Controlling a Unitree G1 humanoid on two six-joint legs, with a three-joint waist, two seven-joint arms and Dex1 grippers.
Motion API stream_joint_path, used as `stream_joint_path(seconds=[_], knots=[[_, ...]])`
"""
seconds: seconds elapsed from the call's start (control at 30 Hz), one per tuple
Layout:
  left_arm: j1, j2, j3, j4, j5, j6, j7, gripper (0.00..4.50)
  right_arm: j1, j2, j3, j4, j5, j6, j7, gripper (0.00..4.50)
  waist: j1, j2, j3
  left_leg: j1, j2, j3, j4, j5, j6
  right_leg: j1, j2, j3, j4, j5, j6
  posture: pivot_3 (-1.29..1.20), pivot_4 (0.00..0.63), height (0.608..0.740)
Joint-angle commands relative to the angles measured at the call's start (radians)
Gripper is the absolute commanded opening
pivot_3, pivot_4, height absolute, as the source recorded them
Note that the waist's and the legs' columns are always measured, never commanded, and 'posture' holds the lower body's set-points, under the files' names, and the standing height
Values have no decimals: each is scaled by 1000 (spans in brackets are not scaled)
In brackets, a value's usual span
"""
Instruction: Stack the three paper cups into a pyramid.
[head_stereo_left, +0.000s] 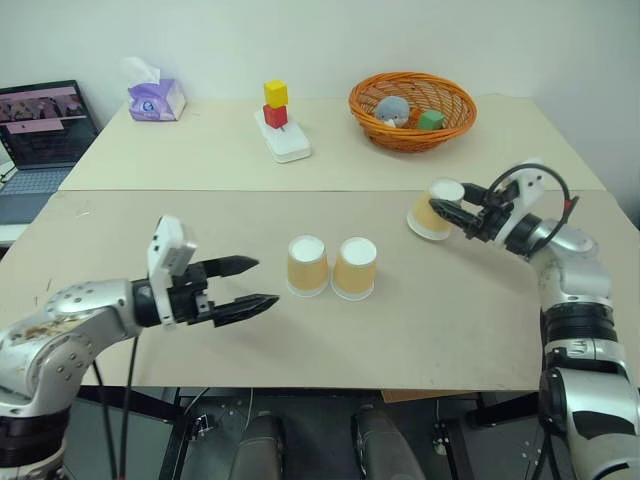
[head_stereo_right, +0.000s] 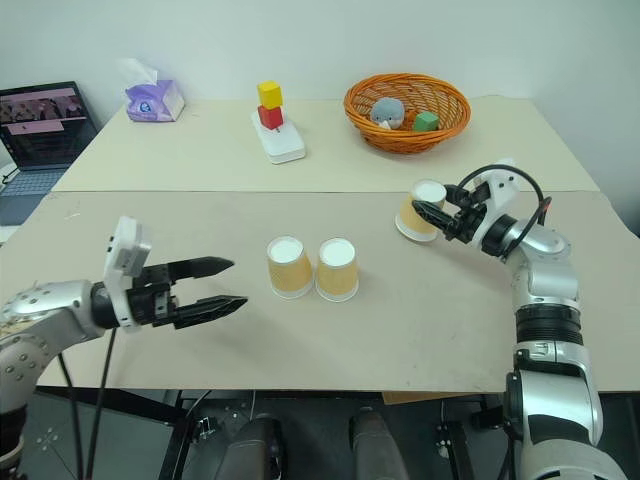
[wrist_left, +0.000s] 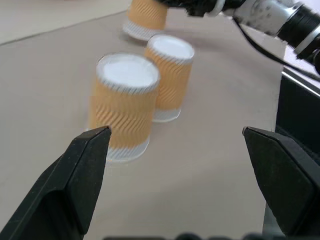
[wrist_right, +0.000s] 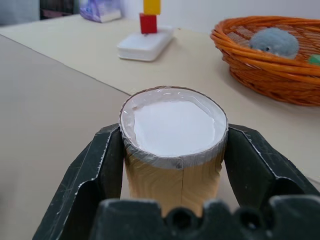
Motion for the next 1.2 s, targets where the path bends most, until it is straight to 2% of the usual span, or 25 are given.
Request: stream_joint_path(seconds=[0.03, 0.33, 0.5, 0.73, 1.2], knots=[[29, 18, 31, -9, 3, -36, -38, 4500, -83, -46, -18, -216, 166, 178, 134, 2729, -1, 0, 0, 0, 0, 0, 0, 0, 0, 0, 0, 0, 0, 0, 0, 0, 150, 652], [19, -8, -20, -5, 32, -63, -45, 4500, -248, -9, 64, -287, 229, 377, 177, 2729, -2, 0, 0, 1, 0, -1, -1, 0, 0, 2, 0, -3, -1, -1, -2, 0, 150, 652], [13, -16, -59, -18, 46, -74, -53, 4500, -181, -6, 152, -386, 188, 359, 225, 2729, 0, 0, 0, 0, 0, -2, -2, -1, 2, 1, -1, -3, -2, -1, -2, 0, 150, 652], [-7, -19, -111, -24, 64, -91, -66, 4500, -139, 6, 200, -441, 171, 389, 198, 2729, 0, 0, 0, 0, 0, -2, -1, -1, 1, 2, -2, -3, -2, -1, -2, 0, 150, 652], [-79, -60, -190, 20, 99, -106, -83, 4500, -230, 42, 211, -497, 218, 574, 110, 2729, -6, 0, 0, 1, 0, -2, -2, -1, 1, 2, -1, -3, -2, -1, -2, 0, 150, 652]])
